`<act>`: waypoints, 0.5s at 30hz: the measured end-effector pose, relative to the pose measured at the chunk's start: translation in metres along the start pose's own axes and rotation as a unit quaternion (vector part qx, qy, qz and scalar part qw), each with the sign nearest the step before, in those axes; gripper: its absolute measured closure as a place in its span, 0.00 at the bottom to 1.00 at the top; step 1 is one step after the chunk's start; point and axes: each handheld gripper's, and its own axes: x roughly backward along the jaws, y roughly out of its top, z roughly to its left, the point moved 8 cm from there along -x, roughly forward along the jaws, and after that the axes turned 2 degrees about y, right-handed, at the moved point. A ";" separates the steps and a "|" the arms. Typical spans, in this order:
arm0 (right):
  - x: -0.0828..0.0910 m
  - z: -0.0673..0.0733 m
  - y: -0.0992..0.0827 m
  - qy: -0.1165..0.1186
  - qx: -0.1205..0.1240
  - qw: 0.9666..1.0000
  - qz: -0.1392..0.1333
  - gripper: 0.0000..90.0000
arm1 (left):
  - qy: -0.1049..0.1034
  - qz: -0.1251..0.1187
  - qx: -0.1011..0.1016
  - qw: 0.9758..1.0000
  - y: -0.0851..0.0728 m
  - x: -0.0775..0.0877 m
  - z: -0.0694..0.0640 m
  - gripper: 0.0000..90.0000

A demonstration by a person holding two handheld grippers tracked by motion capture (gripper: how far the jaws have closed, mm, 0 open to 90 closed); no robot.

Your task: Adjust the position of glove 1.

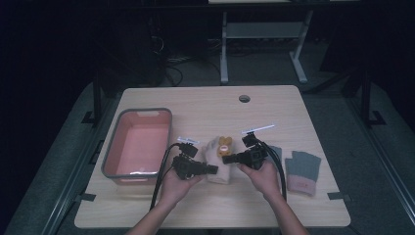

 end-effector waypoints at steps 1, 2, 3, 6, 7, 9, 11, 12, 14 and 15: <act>0.001 0.001 0.001 0.001 0.001 1.000 0.001 0.92 | -0.002 -0.003 0.001 1.000 0.002 0.001 -0.001 0.76; 0.002 0.003 0.003 0.002 -0.001 1.000 -0.001 0.92 | -0.002 -0.006 0.001 1.000 0.003 0.002 -0.001 0.76; 0.003 0.003 0.004 0.003 0.001 1.000 -0.003 0.92 | 0.000 -0.006 0.000 1.000 0.004 0.004 -0.001 0.76; 0.006 0.007 0.010 0.006 0.004 1.000 -0.008 0.92 | -0.003 -0.010 -0.003 1.000 0.009 0.009 -0.002 0.76; 0.007 0.008 0.010 0.006 0.003 1.000 -0.008 0.92 | -0.003 -0.012 -0.002 1.000 0.010 0.011 -0.003 0.76; 0.008 0.010 0.013 0.009 0.003 1.000 -0.008 0.92 | -0.002 -0.011 -0.007 1.000 0.013 0.014 -0.003 0.76; 0.010 0.012 0.016 0.011 0.007 1.000 -0.009 0.92 | -0.004 -0.015 -0.008 1.000 0.015 0.017 -0.004 0.76; 0.011 0.014 0.018 0.012 0.004 1.000 -0.011 0.92 | -0.004 -0.017 -0.009 1.000 0.017 0.019 -0.004 0.76; 0.013 0.016 0.022 0.013 0.009 1.000 -0.013 0.92 | -0.006 -0.020 -0.009 1.000 0.019 0.022 -0.004 0.76; 0.014 0.017 0.024 0.016 0.007 1.000 -0.015 0.92 | -0.006 -0.021 -0.010 1.000 0.021 0.023 -0.004 0.76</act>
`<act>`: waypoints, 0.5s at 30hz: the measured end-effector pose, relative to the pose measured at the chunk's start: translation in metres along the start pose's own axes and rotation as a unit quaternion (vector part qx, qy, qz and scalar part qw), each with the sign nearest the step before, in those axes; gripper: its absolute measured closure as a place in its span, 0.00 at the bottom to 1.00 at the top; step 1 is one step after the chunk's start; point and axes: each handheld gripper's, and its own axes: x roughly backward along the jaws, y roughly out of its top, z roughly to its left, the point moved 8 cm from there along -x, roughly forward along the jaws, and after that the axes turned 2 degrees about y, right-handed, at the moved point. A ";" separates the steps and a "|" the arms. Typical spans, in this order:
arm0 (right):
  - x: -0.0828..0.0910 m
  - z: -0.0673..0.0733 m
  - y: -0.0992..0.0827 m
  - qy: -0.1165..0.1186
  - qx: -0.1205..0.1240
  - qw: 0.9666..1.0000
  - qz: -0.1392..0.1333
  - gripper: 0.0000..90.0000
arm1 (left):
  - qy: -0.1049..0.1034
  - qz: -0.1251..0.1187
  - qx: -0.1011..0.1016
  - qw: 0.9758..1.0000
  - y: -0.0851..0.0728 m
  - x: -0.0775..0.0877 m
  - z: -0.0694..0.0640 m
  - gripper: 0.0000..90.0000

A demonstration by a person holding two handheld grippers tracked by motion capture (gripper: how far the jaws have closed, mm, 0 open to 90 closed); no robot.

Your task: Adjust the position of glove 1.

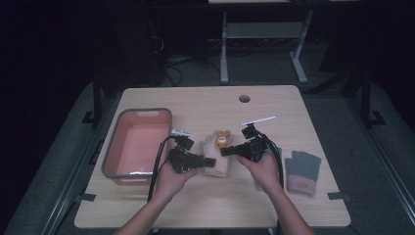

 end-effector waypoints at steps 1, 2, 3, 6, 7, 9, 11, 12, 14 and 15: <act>0.000 0.000 0.001 0.000 0.001 1.000 0.001 0.92 | 0.002 0.001 -0.001 1.000 0.001 0.001 0.000 0.76; 0.001 0.001 0.003 0.001 0.002 1.000 0.002 0.92 | 0.001 -0.001 -0.002 1.000 0.003 0.003 0.000 0.76; 0.001 0.002 0.005 0.001 0.004 1.000 0.001 0.92 | 0.001 -0.002 -0.003 1.000 0.005 0.004 0.000 0.76; 0.003 0.005 0.011 0.002 0.008 1.000 0.000 0.92 | -0.001 -0.006 -0.003 1.000 0.009 0.009 0.000 0.76; 0.004 0.007 0.012 0.005 0.006 1.000 -0.002 0.92 | -0.001 -0.005 -0.003 1.000 0.010 0.010 0.000 0.76; 0.004 0.008 0.015 0.006 0.007 1.000 -0.001 0.92 | 0.000 -0.008 -0.003 1.000 0.013 0.013 0.000 0.76; 0.004 0.010 0.018 0.005 0.009 1.000 -0.001 0.92 | 0.000 -0.009 -0.004 1.000 0.015 0.016 0.001 0.76; 0.005 0.011 0.021 0.006 0.011 1.000 -0.001 0.92 | -0.001 -0.012 -0.005 1.000 0.018 0.018 0.001 0.76; 0.005 0.013 0.025 0.008 0.015 1.000 -0.004 0.92 | -0.002 -0.012 -0.003 1.000 0.019 0.020 0.002 0.76; 0.005 0.014 0.026 0.008 0.015 1.000 -0.003 0.92 | -0.002 -0.013 -0.005 1.000 0.021 0.022 0.002 0.76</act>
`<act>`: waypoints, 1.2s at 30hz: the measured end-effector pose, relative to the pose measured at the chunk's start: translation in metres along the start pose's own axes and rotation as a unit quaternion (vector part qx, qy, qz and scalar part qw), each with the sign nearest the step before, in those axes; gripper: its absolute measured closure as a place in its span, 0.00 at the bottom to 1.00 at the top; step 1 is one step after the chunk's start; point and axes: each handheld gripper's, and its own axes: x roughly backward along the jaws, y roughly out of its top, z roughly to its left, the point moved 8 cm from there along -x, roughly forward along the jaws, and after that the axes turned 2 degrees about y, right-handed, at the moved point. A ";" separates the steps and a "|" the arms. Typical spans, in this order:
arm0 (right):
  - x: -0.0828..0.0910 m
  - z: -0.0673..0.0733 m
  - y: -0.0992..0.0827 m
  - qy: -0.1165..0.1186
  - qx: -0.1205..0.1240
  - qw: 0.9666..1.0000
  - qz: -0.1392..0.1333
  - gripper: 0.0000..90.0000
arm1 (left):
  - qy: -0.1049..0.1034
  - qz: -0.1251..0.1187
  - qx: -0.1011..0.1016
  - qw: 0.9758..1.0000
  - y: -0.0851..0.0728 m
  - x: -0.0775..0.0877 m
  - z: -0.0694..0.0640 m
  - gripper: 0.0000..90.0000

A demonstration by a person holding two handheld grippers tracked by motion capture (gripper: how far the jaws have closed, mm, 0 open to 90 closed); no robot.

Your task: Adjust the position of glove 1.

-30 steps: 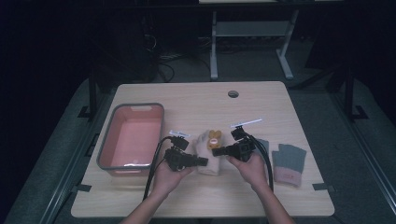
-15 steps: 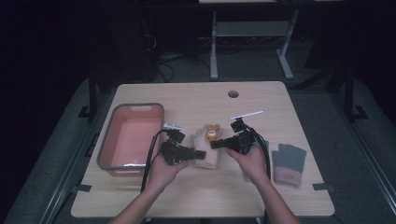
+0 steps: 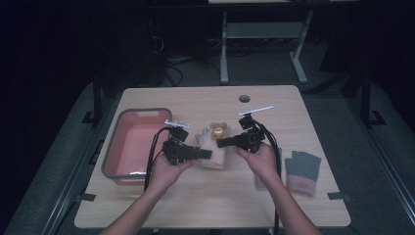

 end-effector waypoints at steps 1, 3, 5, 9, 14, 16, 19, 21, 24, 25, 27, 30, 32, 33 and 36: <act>0.000 0.001 0.002 0.001 0.000 1.000 -0.001 0.92 | 0.000 -0.001 0.002 1.000 0.002 0.002 0.000 0.76; 0.000 0.003 0.006 0.000 0.004 1.000 -0.002 0.92 | 0.000 -0.004 0.002 1.000 0.004 0.005 0.001 0.76; -0.001 0.006 0.009 0.002 0.004 1.000 -0.003 0.92 | 0.000 -0.005 0.000 1.000 0.006 0.009 0.002 0.76; -0.002 0.010 0.016 0.003 0.011 1.000 -0.004 0.92 | -0.001 -0.010 0.000 1.000 0.010 0.014 0.004 0.76; -0.004 0.013 0.023 0.005 0.010 1.000 -0.004 0.92 | -0.001 -0.009 -0.002 1.000 0.014 0.019 0.007 0.76; -0.004 0.013 0.025 0.005 0.012 1.000 -0.002 0.92 | -0.001 -0.011 -0.001 1.000 0.016 0.022 0.009 0.76; -0.006 0.015 0.031 0.005 0.014 1.000 -0.004 0.92 | -0.003 -0.016 0.005 1.000 0.020 0.026 0.011 0.76; -0.007 0.018 0.035 0.008 0.018 1.000 -0.004 0.92 | -0.002 -0.017 0.006 1.000 0.021 0.029 0.012 0.76; -0.009 0.021 0.040 0.007 0.021 1.000 -0.003 0.92 | 0.000 -0.018 0.002 1.000 0.024 0.035 0.014 0.76; -0.009 0.022 0.042 0.008 0.024 1.000 -0.004 0.92 | 0.000 -0.018 0.002 1.000 0.025 0.037 0.015 0.76; -0.010 0.025 0.044 0.010 0.022 1.000 -0.005 0.92 | 0.000 -0.020 0.004 1.000 0.027 0.040 0.015 0.76; -0.010 0.028 0.048 0.011 0.025 1.000 -0.005 0.92 | -0.002 -0.024 0.006 1.000 0.029 0.044 0.016 0.76; -0.010 0.030 0.051 0.011 0.026 1.000 -0.004 0.92 | -0.004 -0.026 0.008 1.000 0.030 0.047 0.016 0.76; -0.010 0.031 0.053 0.012 0.028 1.000 -0.006 0.92 | -0.004 -0.026 0.010 1.000 0.031 0.049 0.017 0.76; -0.012 0.034 0.056 0.015 0.031 0.999 -0.003 0.92 | -0.001 -0.026 0.009 1.000 0.031 0.053 0.018 0.76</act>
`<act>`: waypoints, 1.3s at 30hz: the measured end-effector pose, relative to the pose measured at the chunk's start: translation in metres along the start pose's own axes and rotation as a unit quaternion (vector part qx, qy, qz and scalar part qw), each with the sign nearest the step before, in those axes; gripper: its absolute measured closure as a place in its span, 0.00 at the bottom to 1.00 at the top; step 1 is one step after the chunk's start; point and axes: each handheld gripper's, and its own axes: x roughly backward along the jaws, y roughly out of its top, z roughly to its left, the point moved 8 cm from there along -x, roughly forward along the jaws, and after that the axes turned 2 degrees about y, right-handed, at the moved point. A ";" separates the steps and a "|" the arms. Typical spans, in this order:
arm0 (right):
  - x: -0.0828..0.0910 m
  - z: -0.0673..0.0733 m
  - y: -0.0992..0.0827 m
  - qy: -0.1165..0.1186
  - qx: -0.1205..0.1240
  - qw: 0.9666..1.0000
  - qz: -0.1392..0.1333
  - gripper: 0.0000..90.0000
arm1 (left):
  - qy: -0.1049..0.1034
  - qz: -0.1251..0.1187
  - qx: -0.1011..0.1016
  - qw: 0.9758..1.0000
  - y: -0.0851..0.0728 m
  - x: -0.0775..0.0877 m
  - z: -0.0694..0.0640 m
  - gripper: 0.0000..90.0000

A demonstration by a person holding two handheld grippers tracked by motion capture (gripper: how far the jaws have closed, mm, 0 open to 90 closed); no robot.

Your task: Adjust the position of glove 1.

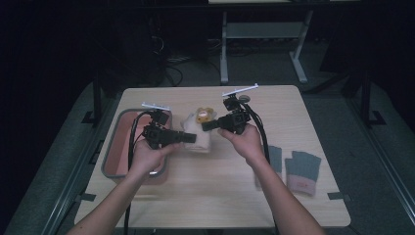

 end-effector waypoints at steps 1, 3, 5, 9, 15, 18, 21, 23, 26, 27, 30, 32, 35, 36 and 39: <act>-0.001 0.001 0.001 0.001 -0.001 1.000 -0.001 0.92 | 0.000 -0.004 0.002 1.000 0.001 0.001 0.000 0.76; -0.002 0.004 0.004 0.002 0.001 1.000 0.002 0.92 | -0.001 -0.007 0.006 1.000 0.002 0.006 0.002 0.76; -0.003 0.006 0.008 0.003 0.005 1.000 -0.001 0.92 | 0.000 -0.009 0.007 1.000 0.004 0.010 0.003 0.76; -0.006 0.012 0.014 0.006 0.010 1.000 0.000 0.92 | 0.003 -0.013 0.005 1.000 0.006 0.016 0.005 0.76; -0.011 0.018 0.023 0.011 0.013 1.000 -0.001 0.92 | 0.007 -0.016 0.005 1.000 0.009 0.026 0.009 0.76; -0.014 0.022 0.027 0.012 0.020 1.000 -0.001 0.92 | 0.007 -0.021 0.009 1.000 0.011 0.031 0.011 0.76; -0.016 0.026 0.031 0.013 0.021 1.000 -0.002 0.92 | 0.009 -0.021 0.005 1.000 0.012 0.037 0.013 0.76; -0.018 0.028 0.033 0.014 0.026 1.000 0.000 0.92 | 0.012 -0.023 0.005 1.000 0.013 0.041 0.015 0.76; -0.021 0.032 0.038 0.017 0.027 0.999 0.000 0.92 | 0.015 -0.027 0.003 1.000 0.013 0.045 0.017 0.76; -0.022 0.033 0.039 0.018 0.028 0.999 0.002 0.92 | 0.015 -0.027 0.003 1.000 0.013 0.047 0.018 0.76; -0.026 0.037 0.042 0.022 0.026 0.999 0.003 0.92 | 0.019 -0.029 0.001 0.999 0.012 0.052 0.021 0.76; -0.030 0.038 0.043 0.023 0.028 0.999 0.005 0.92 | 0.020 -0.032 0.007 0.999 0.012 0.055 0.023 0.76; -0.035 0.042 0.046 0.026 0.031 0.999 0.006 0.92 | 0.024 -0.032 0.008 0.999 0.011 0.061 0.026 0.76; -0.036 0.043 0.047 0.027 0.032 0.999 0.006 0.92 | 0.026 -0.032 0.007 0.999 0.010 0.063 0.027 0.76; -0.041 0.046 0.049 0.029 0.034 0.999 0.007 0.92 | 0.029 -0.035 0.008 0.999 0.010 0.068 0.030 0.76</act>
